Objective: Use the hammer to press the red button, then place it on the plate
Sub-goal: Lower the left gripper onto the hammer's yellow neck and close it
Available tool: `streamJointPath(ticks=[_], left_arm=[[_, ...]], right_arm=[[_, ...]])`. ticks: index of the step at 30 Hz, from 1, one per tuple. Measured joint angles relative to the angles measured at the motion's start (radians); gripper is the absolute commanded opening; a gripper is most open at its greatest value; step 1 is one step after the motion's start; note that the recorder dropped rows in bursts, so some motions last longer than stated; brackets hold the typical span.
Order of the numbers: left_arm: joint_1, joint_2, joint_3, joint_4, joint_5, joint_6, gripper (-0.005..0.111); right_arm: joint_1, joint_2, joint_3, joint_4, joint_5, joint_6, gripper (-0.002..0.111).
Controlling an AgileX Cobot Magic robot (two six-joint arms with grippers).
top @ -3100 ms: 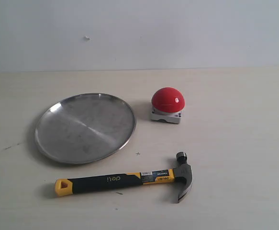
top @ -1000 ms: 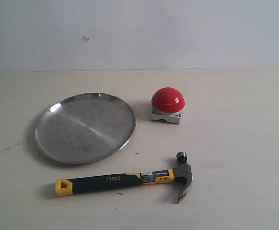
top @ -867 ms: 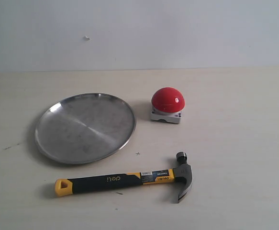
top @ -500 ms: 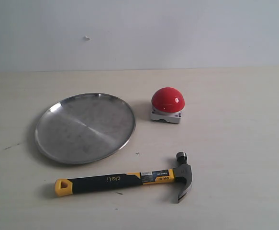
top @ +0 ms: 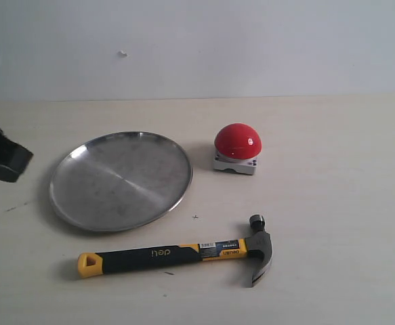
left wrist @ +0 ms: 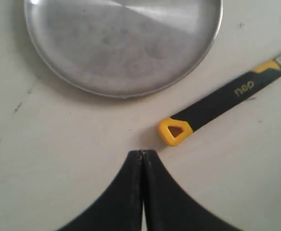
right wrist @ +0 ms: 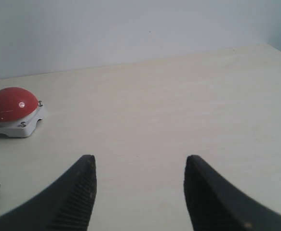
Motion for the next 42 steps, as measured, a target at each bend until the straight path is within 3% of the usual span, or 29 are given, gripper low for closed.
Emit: streamJointPath(ticks=[8, 12, 14, 17, 19, 21, 31, 42], left_arm=[[-0.302, 0.231, -0.113, 0.188, 0.036, 0.057, 0.000], [-0.407, 0.344, -0.192, 0.206, 0.045, 0.141, 0.002], [-0.448, 0.401, -0.249, 0.209, 0.047, 0.174, 0.011], [-0.491, 0.479, -0.343, 0.211, 0.047, 0.194, 0.035], [-0.512, 0.535, -0.402, 0.211, 0.047, 0.201, 0.057], [-0.526, 0.587, -0.460, 0.202, 0.053, 0.204, 0.067], [-0.532, 0.850, -0.714, 0.113, 0.197, 0.278, 0.065], [-0.532, 0.928, -0.747, 0.044, 0.168, 0.407, 0.065]], right_arm=[[0.000, 0.000, 0.000, 0.000, 0.000, 0.000, 0.054], [0.000, 0.000, 0.000, 0.000, 0.000, 0.000, 0.054], [0.000, 0.000, 0.000, 0.000, 0.000, 0.000, 0.054], [0.000, 0.000, 0.000, 0.000, 0.000, 0.000, 0.054], [0.000, 0.000, 0.000, 0.000, 0.000, 0.000, 0.054], [0.000, 0.000, 0.000, 0.000, 0.000, 0.000, 0.054], [0.000, 0.000, 0.000, 0.000, 0.000, 0.000, 0.054], [0.000, 0.000, 0.000, 0.000, 0.000, 0.000, 0.054]])
